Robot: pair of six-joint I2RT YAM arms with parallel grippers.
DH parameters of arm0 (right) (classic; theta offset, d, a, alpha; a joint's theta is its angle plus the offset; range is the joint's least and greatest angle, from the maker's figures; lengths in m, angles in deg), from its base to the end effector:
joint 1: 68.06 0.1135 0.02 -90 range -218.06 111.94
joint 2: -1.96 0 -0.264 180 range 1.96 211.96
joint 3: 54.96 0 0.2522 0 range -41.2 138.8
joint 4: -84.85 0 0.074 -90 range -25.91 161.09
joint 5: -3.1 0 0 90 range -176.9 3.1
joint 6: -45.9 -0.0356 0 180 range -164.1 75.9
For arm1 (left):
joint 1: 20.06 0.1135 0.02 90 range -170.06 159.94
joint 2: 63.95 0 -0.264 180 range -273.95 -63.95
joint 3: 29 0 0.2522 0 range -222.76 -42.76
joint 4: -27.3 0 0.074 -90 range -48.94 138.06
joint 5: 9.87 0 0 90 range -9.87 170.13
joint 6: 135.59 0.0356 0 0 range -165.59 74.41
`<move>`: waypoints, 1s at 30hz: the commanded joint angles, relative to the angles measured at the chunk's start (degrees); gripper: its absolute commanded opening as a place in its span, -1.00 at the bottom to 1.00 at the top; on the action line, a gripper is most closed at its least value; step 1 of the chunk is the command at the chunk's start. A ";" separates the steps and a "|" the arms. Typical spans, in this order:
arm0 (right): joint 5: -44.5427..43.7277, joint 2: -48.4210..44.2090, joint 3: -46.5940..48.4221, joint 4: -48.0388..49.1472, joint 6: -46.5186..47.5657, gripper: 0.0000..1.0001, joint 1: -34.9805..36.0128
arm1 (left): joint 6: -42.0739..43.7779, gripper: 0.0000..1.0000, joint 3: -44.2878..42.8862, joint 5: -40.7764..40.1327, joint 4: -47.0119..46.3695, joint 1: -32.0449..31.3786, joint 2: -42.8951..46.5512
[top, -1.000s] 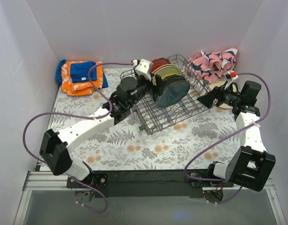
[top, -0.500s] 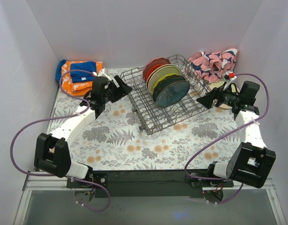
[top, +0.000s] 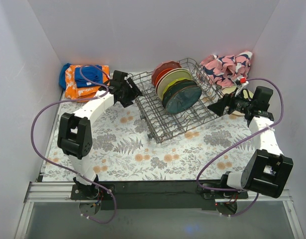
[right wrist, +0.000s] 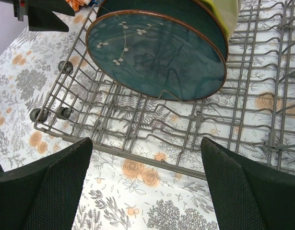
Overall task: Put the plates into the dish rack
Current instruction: Move the dish rack
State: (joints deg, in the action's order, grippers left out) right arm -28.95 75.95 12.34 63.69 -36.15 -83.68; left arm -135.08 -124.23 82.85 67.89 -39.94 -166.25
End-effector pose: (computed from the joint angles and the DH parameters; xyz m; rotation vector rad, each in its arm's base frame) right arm 0.2776 -0.0463 0.2945 -0.4766 1.8272 0.7505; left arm 0.3759 -0.1377 0.2594 -1.4752 2.1643 -0.8636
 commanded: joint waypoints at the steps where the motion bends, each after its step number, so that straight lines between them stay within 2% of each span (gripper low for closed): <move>1: -0.12 0.18 0.78 -0.60 1.28 0.96 0.59 | -1.30 0.32 -6.23 -1.93 6.47 0.28 -3.16; 10: -0.82 0.80 0.95 -1.04 1.64 0.95 1.55 | -1.74 0.28 -12.74 -2.02 9.20 -0.07 -9.75; 15: -1.00 0.97 1.13 -1.21 1.81 0.95 1.73 | -2.09 0.23 -14.24 -4.92 10.26 -0.25 -11.43; 20: -1.18 1.15 1.30 -1.57 1.99 0.96 1.82 | -2.26 0.08 -17.48 -6.41 11.75 -0.42 -14.23; 30: -1.26 1.24 1.48 -1.92 2.16 0.95 1.99 | -1.83 -0.06 -22.24 -9.66 14.92 -1.21 -18.28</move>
State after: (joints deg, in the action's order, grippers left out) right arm -30.17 77.13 12.34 61.77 -34.86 -82.13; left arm -136.89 -143.66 75.95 80.33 -40.53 -184.87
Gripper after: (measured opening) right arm 0.979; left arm 0.484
